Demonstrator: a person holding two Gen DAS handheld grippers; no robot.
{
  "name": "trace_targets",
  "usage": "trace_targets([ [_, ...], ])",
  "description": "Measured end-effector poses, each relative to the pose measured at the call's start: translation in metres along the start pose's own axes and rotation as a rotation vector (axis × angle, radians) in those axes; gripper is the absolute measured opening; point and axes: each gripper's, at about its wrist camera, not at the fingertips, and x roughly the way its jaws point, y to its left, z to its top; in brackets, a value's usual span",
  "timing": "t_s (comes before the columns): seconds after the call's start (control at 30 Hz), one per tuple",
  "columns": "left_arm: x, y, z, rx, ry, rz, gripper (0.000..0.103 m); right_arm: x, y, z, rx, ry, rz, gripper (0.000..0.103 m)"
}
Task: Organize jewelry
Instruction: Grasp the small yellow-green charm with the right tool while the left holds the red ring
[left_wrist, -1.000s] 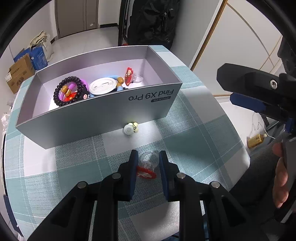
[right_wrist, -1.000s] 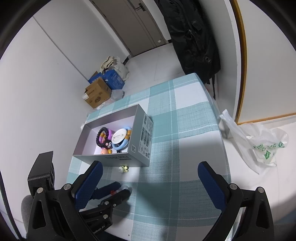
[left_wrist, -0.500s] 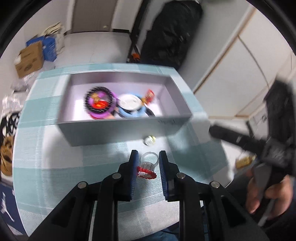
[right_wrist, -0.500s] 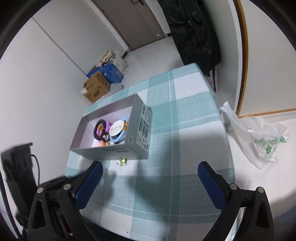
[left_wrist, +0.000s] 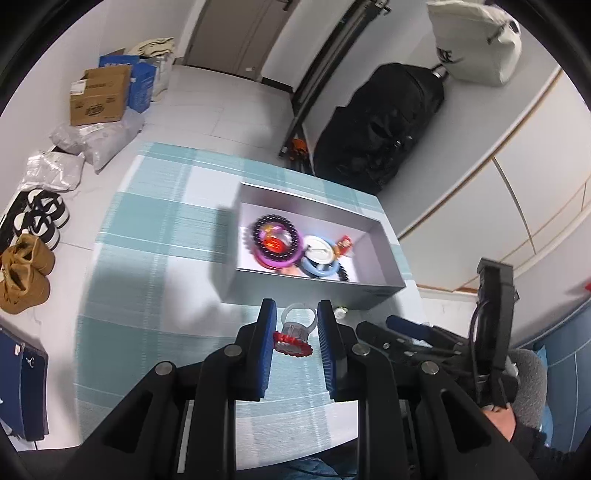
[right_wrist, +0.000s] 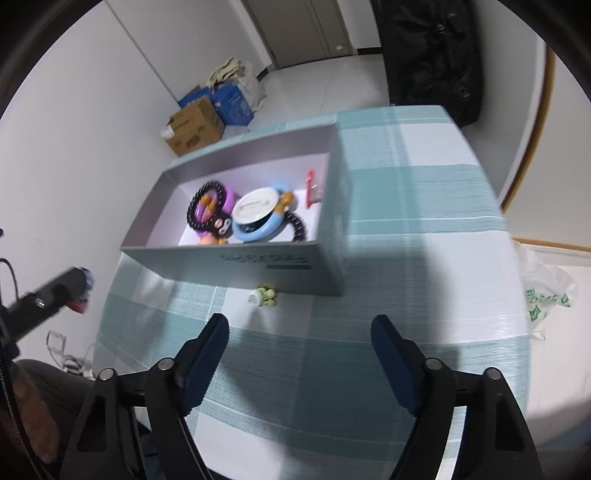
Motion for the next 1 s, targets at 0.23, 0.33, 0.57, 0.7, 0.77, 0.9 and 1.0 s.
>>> trace_targets([
  [0.23,-0.005,0.020,0.004,-0.043,-0.001,-0.009,0.017,0.015,0.025,0.005,-0.035,-0.023,-0.026,0.063],
  [0.33,-0.007,0.024,0.006,-0.046,-0.009,-0.013,0.017,0.022,0.032,0.006,-0.042,-0.022,-0.058,0.057],
  [0.57,-0.011,0.034,0.008,-0.063,-0.008,-0.026,0.018,0.029,0.043,0.008,-0.070,-0.051,-0.131,0.044],
  [0.7,-0.012,0.037,0.008,-0.084,-0.004,-0.038,0.017,0.032,0.051,0.006,-0.114,-0.057,-0.192,0.037],
  [0.77,-0.012,0.037,0.008,-0.090,-0.002,-0.044,0.018,0.034,0.055,0.005,-0.139,-0.057,-0.226,0.034],
  [0.9,-0.011,0.037,0.009,-0.088,0.002,-0.045,0.018,0.036,0.060,0.004,-0.177,-0.058,-0.266,0.017],
  [1.0,-0.010,0.035,0.008,-0.082,0.008,-0.043,0.018,0.035,0.057,0.004,-0.184,-0.061,-0.277,0.015],
])
